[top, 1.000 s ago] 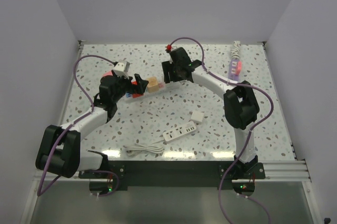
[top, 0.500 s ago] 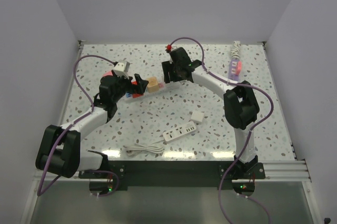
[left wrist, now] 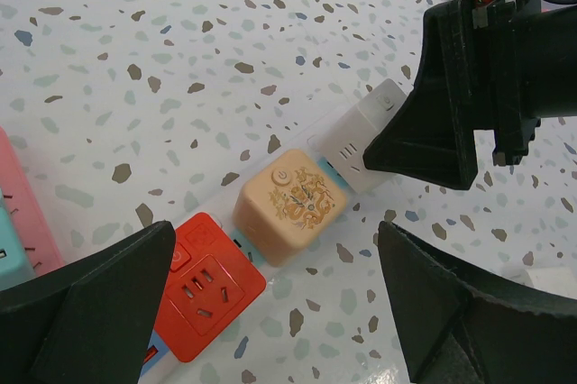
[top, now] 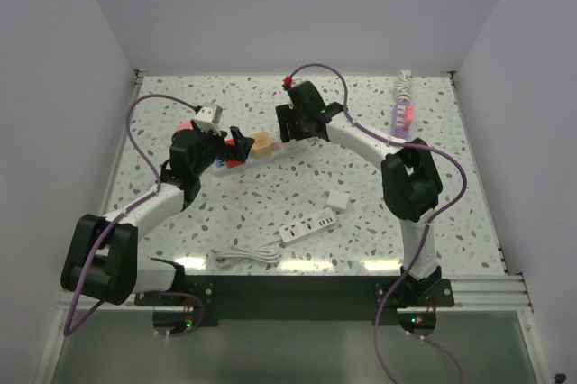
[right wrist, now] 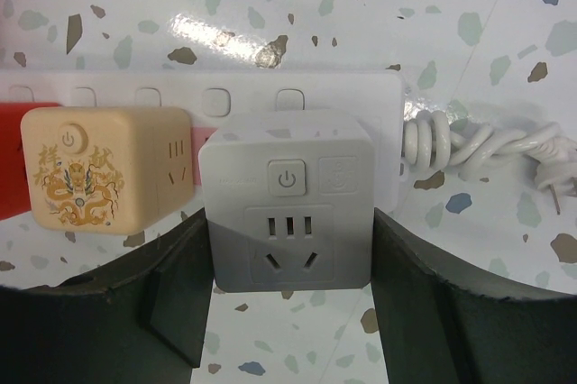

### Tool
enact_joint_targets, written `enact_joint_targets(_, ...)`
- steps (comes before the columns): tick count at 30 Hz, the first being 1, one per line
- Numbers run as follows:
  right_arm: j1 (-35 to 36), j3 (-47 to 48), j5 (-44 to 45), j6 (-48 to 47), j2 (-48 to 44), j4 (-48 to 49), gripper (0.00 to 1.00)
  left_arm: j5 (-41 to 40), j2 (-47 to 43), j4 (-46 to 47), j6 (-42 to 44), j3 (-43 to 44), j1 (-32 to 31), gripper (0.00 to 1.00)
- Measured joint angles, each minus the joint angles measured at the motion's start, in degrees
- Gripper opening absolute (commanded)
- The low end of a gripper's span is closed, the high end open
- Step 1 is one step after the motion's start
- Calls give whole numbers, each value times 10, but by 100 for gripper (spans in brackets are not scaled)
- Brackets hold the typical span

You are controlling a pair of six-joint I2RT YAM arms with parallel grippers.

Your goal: Insert the plug

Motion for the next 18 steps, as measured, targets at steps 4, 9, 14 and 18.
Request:
enact_joint_targets(4, 1, 1, 2, 0, 1, -1, 0, 0, 0, 0, 0, 0, 0, 100)
enact_joint_targets(9, 4, 11, 8, 0, 9, -3, 0, 0, 0, 0, 0, 0, 0, 100)
enact_joint_targets(14, 7, 14, 14, 0, 10, -5, 0, 0, 0, 0, 0, 0, 0, 100)
enact_joint_targets(18, 9, 16, 17, 0, 11, -8, 0, 0, 0, 0, 0, 0, 0, 100)
